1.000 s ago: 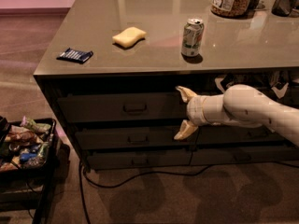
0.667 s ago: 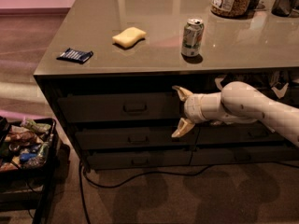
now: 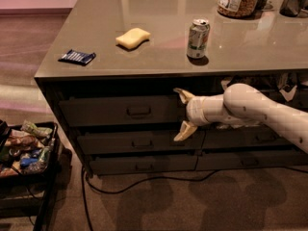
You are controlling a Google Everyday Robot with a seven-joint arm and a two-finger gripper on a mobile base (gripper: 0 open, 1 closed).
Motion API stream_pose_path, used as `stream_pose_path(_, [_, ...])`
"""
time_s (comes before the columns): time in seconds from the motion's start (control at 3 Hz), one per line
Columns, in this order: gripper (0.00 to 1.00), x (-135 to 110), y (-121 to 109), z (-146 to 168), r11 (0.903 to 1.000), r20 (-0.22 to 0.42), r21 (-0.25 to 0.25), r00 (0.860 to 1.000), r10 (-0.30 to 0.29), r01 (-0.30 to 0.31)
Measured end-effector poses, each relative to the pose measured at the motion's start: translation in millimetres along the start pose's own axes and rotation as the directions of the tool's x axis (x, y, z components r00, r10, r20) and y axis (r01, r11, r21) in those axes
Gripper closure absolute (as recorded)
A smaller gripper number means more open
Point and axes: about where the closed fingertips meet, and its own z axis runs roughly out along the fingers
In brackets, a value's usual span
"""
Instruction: Open top drawer
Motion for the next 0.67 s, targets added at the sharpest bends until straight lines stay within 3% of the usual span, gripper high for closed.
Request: stream_pose_path(0.67, [0.00, 9.5, -20.2, 10.5, 0.9991, -0.017, 0.032, 0.999, -0.027, 0.028])
